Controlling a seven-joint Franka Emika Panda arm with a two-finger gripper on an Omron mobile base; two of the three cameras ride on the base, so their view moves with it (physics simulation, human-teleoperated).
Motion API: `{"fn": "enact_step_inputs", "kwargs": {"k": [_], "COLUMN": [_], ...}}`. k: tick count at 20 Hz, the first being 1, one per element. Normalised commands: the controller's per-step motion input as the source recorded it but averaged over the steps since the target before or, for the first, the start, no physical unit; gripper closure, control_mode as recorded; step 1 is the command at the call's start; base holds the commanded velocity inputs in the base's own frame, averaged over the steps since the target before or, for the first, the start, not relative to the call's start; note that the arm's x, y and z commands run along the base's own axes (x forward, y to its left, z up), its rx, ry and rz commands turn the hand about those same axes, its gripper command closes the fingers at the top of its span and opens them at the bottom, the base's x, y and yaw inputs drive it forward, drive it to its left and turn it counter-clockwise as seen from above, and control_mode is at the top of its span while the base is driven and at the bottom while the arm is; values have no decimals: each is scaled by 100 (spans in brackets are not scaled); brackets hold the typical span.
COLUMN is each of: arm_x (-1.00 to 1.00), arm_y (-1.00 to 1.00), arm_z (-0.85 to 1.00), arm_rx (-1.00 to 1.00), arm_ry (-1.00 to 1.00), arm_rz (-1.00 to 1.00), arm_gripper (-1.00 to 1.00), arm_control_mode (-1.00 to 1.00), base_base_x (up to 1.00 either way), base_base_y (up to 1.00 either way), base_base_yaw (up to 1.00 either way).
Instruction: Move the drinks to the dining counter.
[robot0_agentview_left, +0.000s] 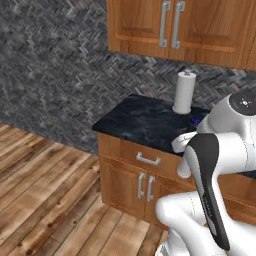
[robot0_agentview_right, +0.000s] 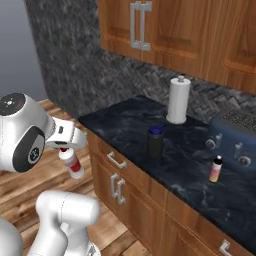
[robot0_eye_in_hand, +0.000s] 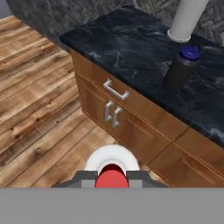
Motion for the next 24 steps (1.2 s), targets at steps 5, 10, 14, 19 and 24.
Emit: {"fn": "enact_step_inputs", "kwargs": {"k": [5,10,14,19,24], "arm_x": [0,0,0,0,0], "arm_y": [0,0,0,0,0], "arm_z": [0,0,0,0,0], "arm_rx": [0,0,0,0,0], "arm_ry": [0,0,0,0,0], "arm_rz": [0,0,0,0,0], "arm_gripper": [100,100,100,100,100], "arm_control_mode": [100,100,100,100,100], "base_base_x": [0,0,0,0,0], "base_base_y": [0,0,0,0,0], "base_base_yaw": [37,37,39,41,42]}}
